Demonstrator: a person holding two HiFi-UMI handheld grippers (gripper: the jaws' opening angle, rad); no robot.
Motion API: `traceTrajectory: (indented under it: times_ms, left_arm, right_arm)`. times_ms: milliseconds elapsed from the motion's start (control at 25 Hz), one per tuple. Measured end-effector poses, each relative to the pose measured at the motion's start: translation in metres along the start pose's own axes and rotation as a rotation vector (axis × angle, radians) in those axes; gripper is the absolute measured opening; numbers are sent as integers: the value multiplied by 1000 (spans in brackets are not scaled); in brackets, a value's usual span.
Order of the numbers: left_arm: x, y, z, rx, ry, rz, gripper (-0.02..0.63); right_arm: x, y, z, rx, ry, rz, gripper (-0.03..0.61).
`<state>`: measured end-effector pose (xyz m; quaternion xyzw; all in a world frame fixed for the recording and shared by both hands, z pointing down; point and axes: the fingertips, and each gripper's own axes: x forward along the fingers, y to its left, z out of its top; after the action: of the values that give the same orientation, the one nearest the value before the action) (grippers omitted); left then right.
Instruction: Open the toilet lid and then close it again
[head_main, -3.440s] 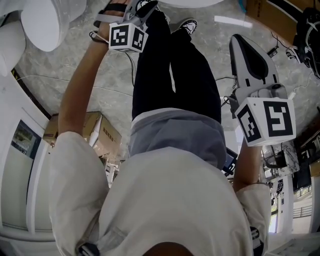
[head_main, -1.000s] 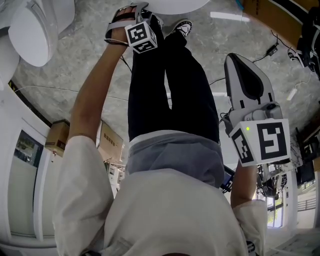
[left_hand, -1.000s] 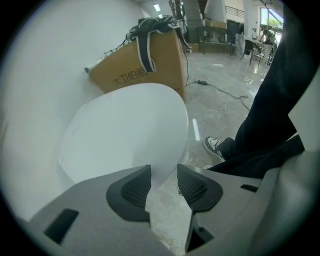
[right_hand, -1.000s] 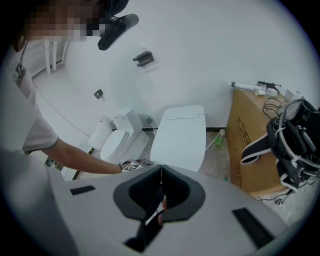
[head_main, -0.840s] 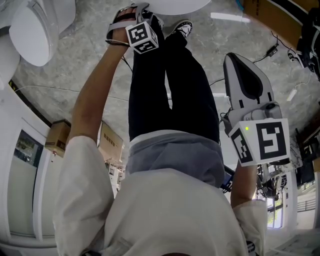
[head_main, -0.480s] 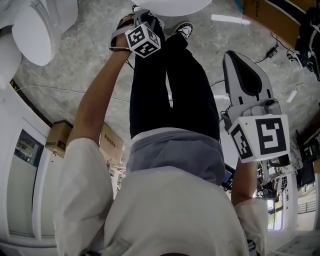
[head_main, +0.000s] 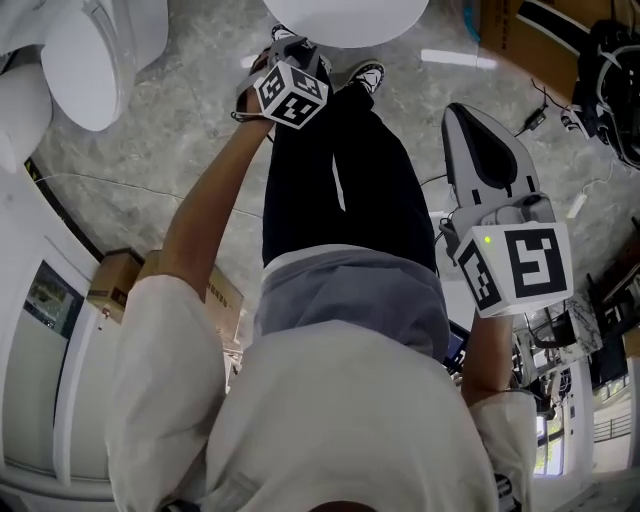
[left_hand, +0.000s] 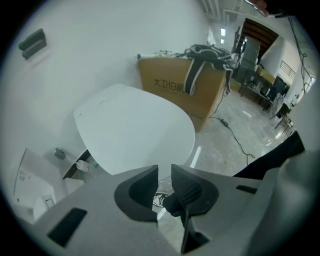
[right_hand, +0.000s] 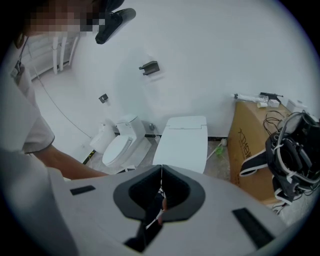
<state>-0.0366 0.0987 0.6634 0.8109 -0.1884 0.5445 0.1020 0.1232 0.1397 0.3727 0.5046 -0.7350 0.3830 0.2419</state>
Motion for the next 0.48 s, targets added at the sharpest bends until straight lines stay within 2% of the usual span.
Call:
traceTrajectory:
  times_ms: [240,480]
  left_arm:
    - [-36,7,22,-101,-64,19,67]
    - [-80,6,49,-93,-147,28,38]
  right_arm:
    - [-16,7,17,-19,-34,-9,11]
    - [-33,17,33,-18,-82,-18,11]
